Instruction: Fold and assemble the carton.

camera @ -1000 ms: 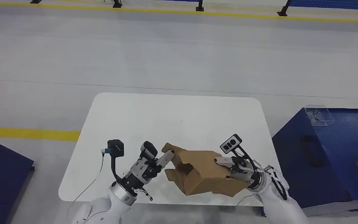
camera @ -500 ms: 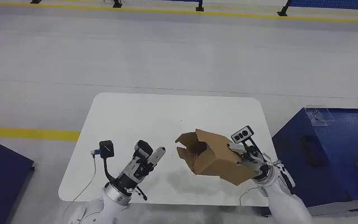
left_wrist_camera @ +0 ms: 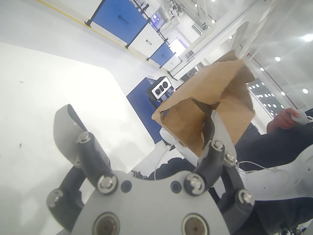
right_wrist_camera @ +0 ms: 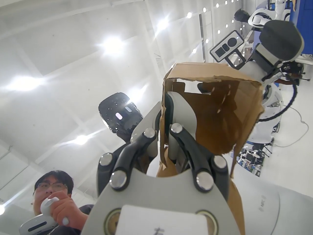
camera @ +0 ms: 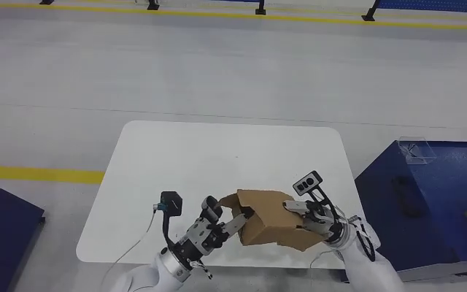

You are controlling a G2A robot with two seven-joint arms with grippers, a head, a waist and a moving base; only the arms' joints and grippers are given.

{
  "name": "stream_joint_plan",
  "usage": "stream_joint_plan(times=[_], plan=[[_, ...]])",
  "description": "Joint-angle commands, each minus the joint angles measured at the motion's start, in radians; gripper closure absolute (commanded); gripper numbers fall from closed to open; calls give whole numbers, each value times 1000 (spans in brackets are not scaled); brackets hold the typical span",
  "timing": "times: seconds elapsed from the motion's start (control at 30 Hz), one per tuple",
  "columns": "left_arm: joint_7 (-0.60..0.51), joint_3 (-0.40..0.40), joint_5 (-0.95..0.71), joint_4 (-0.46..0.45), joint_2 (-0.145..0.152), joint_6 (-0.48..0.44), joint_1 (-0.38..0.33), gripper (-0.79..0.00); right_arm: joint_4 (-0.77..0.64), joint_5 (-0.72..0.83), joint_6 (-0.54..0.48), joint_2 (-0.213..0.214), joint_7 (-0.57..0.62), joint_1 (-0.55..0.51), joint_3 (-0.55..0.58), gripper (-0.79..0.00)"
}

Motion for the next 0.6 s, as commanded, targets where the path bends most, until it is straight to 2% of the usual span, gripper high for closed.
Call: stream_joint_plan(times=[0.0,0.2,0.43,0.57], plan=[[-5,18,9,9,-3,21,-13,-785,-6,-7,-8,0,12,-2,3,0],[2,36,15,19,-9,50,-33,-785,-4,-39,-44,3,22,-6,29,0],[44,-24,-55,-4,-9,72,-9,-785,19,-103,-113,6,16,13,68,0],[77,-55,-124,-29,-11,60,12,-785,27,-205,-167,9,27,22,66,0]])
